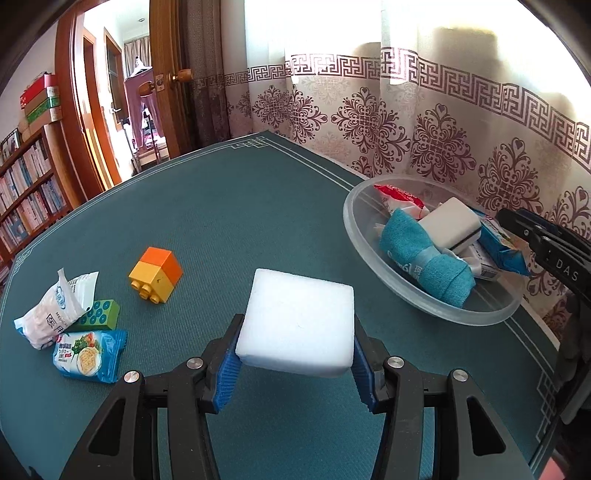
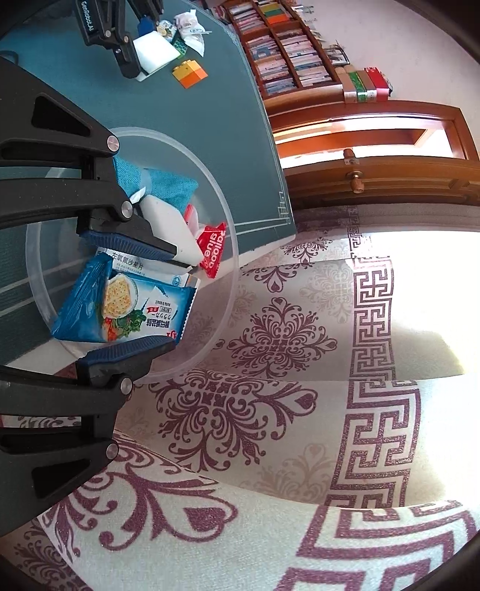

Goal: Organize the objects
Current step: 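Open the right gripper over the bowl to drop the cracker packet while left gripper lowers the sponge in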

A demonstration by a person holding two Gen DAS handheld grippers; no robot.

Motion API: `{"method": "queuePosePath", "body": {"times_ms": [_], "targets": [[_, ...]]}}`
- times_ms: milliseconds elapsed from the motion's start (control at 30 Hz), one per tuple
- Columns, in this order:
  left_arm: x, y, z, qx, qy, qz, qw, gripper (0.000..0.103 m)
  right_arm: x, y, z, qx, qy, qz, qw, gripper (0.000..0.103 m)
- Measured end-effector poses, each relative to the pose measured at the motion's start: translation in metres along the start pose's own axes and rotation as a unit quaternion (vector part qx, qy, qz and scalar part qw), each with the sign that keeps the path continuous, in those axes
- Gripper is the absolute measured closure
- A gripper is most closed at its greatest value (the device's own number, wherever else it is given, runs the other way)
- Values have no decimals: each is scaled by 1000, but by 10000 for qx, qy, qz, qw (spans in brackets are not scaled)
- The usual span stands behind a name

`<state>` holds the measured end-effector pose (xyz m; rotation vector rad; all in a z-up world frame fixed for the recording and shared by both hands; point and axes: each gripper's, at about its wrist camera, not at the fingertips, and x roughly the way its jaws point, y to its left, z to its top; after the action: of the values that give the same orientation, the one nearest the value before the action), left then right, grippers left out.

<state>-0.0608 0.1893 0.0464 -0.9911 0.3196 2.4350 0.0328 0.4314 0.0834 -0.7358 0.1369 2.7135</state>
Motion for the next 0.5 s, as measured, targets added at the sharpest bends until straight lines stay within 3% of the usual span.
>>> {"method": "queuePosePath", "body": {"times_ms": [500], "targets": [[17, -49, 34, 395, -151, -548, 9976, 48, 1, -4, -4, 97, 69, 149, 9998, 58]]}}
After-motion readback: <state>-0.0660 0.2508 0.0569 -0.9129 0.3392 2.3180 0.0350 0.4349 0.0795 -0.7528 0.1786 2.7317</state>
